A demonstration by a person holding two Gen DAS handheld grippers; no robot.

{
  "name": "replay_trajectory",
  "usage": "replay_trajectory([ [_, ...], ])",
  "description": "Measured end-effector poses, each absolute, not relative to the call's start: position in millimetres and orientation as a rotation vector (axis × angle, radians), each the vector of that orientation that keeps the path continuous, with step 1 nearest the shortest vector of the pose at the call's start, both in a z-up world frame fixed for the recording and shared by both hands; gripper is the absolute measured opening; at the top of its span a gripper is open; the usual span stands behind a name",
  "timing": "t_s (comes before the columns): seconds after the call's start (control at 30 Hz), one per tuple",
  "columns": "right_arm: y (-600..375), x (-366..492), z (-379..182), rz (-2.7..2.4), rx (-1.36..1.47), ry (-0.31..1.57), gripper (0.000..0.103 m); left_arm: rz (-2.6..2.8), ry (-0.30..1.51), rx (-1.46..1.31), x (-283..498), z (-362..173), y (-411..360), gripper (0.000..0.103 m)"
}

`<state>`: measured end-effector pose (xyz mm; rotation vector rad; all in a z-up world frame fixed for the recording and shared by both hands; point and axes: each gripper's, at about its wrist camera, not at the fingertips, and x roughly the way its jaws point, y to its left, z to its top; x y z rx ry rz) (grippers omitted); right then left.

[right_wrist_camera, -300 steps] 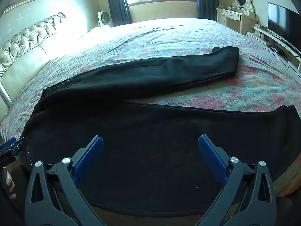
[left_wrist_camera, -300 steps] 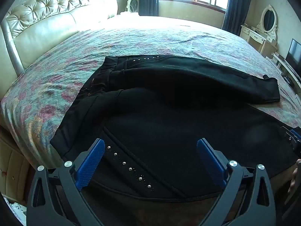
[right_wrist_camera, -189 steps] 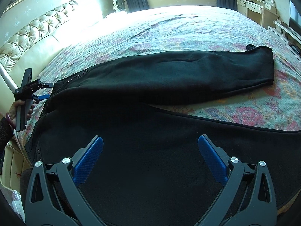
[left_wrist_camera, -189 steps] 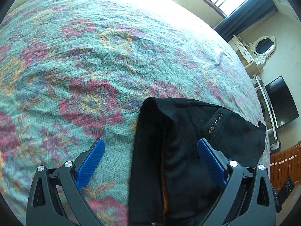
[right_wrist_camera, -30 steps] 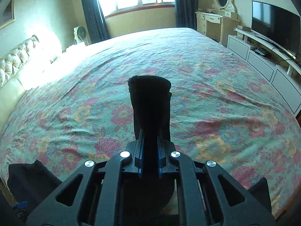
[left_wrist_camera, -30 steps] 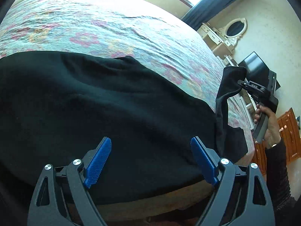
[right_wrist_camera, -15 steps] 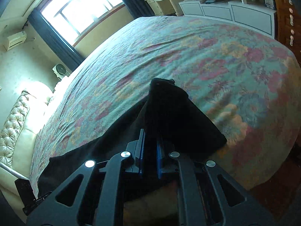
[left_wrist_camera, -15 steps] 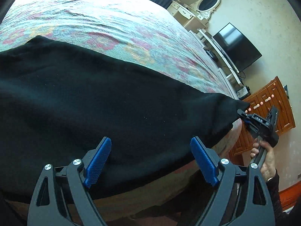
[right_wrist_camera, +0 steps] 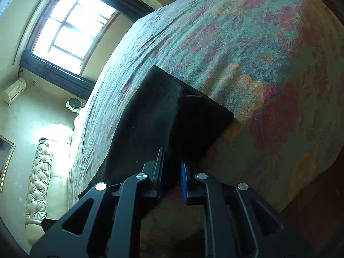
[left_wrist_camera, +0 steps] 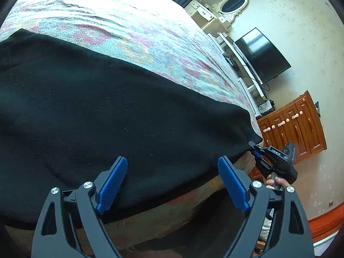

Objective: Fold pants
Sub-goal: 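Grasp the trouser leg cuffs with the right tool and lift them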

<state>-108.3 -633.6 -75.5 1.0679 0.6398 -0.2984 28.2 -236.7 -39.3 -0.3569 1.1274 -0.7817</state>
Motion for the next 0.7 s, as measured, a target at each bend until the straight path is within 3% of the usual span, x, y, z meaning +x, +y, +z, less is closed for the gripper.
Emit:
replay_trajectory([
  [0.03, -639, -110, -77, -0.305, 1.080, 0.624, 0.040, -0.780, 1.125, -0.353, 29, -42, -238, 0.085],
  [0.07, -641, -108, -80, -0.297, 1.099, 0.622, 0.040, -0.781, 1.122, -0.343, 30, -44, -240, 0.085],
  [0.1, -642, -106, -82, -0.289, 1.108, 0.630, 0.038, -0.782, 1.117, -0.331, 29, -45, -241, 0.085],
  [0.13, -642, -104, -80, -0.285, 1.096, 0.639, 0.013, -0.784, 1.111, -0.316, 29, -46, -243, 0.085],
  [0.17, -641, -106, -75, -0.286, 1.068, 0.625, 0.006, -0.785, 1.105, -0.305, 28, -45, -243, 0.085],
  [0.27, -643, -117, -63, -0.300, 1.048, 0.586, 0.006, -0.815, 1.104, -0.326, 24, -41, -241, 0.085],
  [0.43, -653, -130, -103, -0.317, 1.143, 0.628, 0.006, -0.822, 1.072, -0.408, 25, -39, -233, 0.085],
  [0.47, -654, -135, -104, -0.318, 1.160, 0.609, 0.009, -0.816, 1.069, -0.406, 26, -40, -235, 0.085],
  [0.53, -656, -143, -96, -0.385, 1.124, 0.602, 0.025, -0.797, 1.078, -0.376, 29, -43, -235, 0.085],
  [0.63, -662, -142, -63, -0.446, 0.971, 0.572, 0.041, -0.830, 1.103, -0.274, 27, -48, -242, 0.085],
  [0.7, -672, -130, -46, -0.429, 0.925, 0.553, 0.048, -0.851, 1.072, -0.178, 21, -45, -249, 0.085],
])
